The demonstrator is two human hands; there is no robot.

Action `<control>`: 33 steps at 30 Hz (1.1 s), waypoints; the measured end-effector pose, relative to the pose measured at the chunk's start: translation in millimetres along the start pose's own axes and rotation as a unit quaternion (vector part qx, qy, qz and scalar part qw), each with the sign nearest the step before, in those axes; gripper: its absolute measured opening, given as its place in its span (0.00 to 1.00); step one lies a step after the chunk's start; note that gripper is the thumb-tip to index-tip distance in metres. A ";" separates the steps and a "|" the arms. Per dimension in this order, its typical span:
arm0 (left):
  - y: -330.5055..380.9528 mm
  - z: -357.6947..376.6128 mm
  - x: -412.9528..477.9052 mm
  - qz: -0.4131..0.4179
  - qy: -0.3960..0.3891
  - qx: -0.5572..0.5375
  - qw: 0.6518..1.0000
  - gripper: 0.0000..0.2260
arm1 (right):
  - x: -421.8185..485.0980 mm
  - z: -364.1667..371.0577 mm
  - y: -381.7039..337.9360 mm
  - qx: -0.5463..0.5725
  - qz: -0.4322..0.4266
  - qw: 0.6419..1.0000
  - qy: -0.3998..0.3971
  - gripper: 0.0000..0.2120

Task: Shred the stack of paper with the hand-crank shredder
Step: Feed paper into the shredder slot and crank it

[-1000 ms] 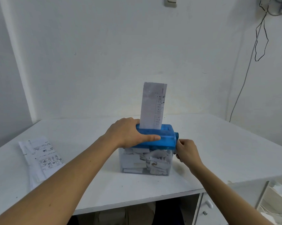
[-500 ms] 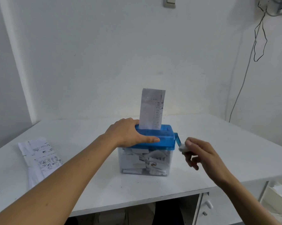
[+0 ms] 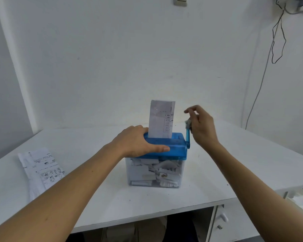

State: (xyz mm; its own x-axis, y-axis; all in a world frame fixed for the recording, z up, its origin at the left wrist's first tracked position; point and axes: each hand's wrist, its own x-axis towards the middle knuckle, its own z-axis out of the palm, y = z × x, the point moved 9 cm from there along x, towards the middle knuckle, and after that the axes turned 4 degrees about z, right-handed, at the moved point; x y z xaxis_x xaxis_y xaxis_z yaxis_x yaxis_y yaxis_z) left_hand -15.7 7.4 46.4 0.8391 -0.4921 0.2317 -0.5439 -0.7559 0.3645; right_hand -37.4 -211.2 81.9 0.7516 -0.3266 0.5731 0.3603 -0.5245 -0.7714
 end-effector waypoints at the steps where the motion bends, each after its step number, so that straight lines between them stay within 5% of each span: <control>1: -0.2 0.0 0.0 0.001 0.001 -0.001 1.000 0.46 | 3.2 8.4 11.6 -0.012 0.026 1.000 -0.006 0.11; 12: -1.5 0.3 -0.4 -0.002 0.013 0.028 1.000 0.45 | -58.0 38.8 94.6 -0.121 0.204 0.963 -0.124 0.18; 19: 0.3 -2.2 -3.2 -0.012 0.010 0.036 0.999 0.44 | -96.4 22.2 74.9 -0.123 0.186 0.967 -0.126 0.29; 26: -1.9 1.4 -0.4 -0.015 -0.013 0.030 0.999 0.46 | -122.8 -8.3 23.9 -0.026 0.129 0.973 -0.188 0.24; 29: -2.2 3.0 2.6 -0.009 -0.032 0.018 0.999 0.45 | -110.8 -20.9 -9.7 -0.087 0.032 0.974 -0.208 0.19; 33: -4.0 2.7 3.6 0.001 -0.037 -0.024 0.999 0.42 | -92.8 -20.8 -27.3 -0.113 0.008 0.967 -0.227 0.21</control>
State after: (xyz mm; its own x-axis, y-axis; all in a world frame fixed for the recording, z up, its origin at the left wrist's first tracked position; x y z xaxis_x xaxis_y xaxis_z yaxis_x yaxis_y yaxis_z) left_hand -10.5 7.4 43.4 0.8349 -0.5249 0.1658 -0.5428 -0.7348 0.4068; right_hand -128.5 -182.9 55.5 0.9399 0.0169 0.3411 0.2553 -0.6981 -0.6689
